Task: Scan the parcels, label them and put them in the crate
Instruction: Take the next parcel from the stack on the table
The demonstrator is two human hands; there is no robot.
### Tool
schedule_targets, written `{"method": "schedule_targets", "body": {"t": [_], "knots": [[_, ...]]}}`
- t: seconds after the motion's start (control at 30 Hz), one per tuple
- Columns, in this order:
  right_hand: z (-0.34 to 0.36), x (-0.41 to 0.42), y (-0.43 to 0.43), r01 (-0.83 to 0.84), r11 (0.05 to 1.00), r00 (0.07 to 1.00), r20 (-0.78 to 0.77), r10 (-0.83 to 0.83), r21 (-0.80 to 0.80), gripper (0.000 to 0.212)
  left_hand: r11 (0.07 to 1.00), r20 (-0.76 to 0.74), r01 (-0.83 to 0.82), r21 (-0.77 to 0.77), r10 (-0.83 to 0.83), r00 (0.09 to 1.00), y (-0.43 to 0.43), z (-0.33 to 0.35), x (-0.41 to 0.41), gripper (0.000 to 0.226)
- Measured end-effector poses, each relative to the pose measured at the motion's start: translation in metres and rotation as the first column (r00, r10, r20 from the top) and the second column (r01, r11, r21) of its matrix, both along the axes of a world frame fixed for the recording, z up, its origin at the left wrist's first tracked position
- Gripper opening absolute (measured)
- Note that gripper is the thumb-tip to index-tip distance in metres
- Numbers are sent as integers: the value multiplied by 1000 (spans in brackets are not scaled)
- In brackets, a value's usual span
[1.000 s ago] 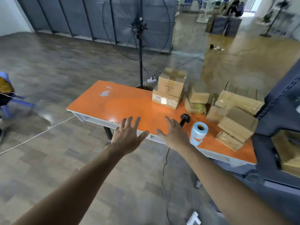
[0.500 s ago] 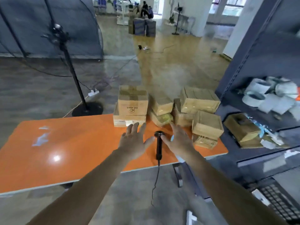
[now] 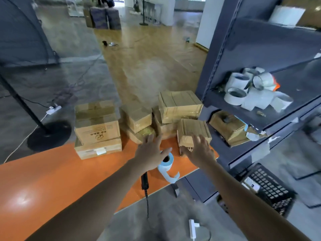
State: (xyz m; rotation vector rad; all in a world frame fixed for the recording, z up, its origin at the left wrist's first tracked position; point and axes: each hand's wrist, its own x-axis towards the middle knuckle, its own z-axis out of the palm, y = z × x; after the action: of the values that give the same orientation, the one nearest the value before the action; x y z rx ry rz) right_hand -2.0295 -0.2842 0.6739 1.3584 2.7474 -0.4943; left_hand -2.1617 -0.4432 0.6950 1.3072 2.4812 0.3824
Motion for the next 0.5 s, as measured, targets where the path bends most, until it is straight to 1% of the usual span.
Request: {"method": "schedule_targets", "body": {"t": [0.13, 0.3, 0.4, 0.5], "knots": [[-7, 4, 47, 55, 998, 998, 16, -55, 19, 78, 998, 52, 6, -61, -3, 999, 55, -8, 7, 72], [-23, 7, 90, 91, 995, 995, 43, -89, -51, 79, 998, 155, 1, -67, 9, 988, 107, -24, 15, 72], [-34, 9, 104, 101, 987, 994, -29, -105, -126, 81, 998, 240, 6, -67, 11, 971, 129, -33, 15, 75], [-43, 7, 115, 73, 985, 991, -100, -89, -159, 80, 998, 315, 1, -68, 20, 949, 144, -44, 9, 77]]}}
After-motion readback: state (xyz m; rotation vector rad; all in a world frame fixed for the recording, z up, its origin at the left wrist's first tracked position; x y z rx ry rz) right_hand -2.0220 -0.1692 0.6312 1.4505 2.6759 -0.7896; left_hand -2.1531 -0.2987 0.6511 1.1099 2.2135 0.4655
